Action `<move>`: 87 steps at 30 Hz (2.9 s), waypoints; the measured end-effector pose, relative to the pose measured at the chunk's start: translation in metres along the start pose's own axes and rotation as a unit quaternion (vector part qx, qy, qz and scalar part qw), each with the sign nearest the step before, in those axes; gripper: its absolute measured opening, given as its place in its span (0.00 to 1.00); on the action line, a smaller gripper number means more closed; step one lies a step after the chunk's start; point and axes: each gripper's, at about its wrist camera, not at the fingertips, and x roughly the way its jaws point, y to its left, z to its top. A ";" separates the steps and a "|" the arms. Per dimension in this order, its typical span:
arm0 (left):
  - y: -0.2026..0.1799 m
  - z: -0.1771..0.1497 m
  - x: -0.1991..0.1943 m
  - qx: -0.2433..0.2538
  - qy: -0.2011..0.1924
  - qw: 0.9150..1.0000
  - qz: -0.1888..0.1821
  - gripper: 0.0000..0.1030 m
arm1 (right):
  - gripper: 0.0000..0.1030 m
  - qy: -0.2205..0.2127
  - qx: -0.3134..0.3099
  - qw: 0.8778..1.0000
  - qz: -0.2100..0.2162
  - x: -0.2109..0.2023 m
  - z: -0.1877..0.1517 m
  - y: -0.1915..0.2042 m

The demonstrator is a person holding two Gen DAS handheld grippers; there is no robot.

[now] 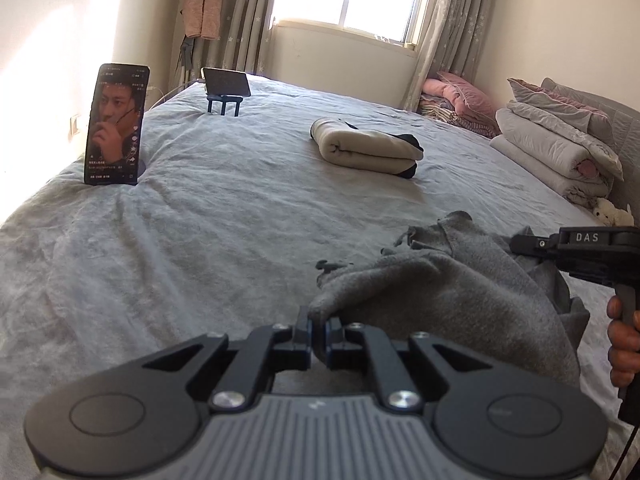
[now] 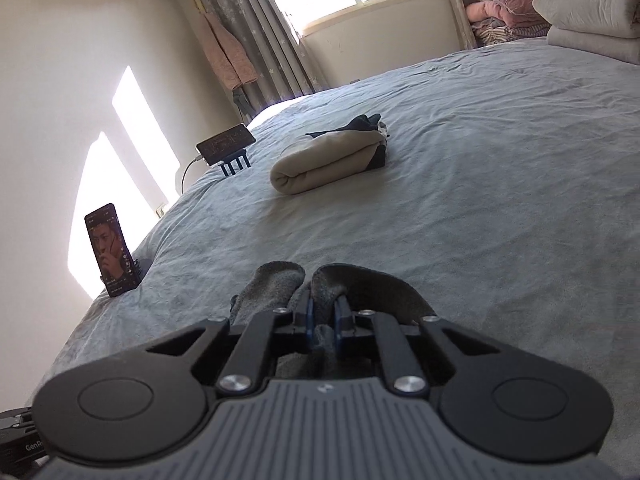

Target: Fold clothes

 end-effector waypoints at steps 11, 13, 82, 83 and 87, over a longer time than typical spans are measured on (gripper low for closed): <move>-0.007 0.005 -0.041 0.045 -0.099 0.988 -0.112 0.06 | 0.09 -0.011 -0.017 0.999 -0.039 -0.056 0.000 -0.018; -0.011 -0.001 -0.046 0.071 -0.107 0.982 -0.138 0.05 | 0.09 0.004 -0.020 0.999 -0.040 -0.057 -0.005 -0.022; -0.079 0.106 -0.205 0.125 -0.226 0.966 -0.018 0.04 | 0.05 -0.241 -0.135 0.961 -0.001 -0.206 0.078 0.086; -0.085 0.113 -0.213 0.127 -0.236 0.963 -0.012 0.04 | 0.05 -0.250 -0.138 0.958 -0.004 -0.214 0.083 0.088; -0.108 0.137 -0.241 0.148 -0.275 0.950 0.009 0.04 | 0.05 -0.281 -0.148 0.948 -0.017 -0.239 0.103 0.095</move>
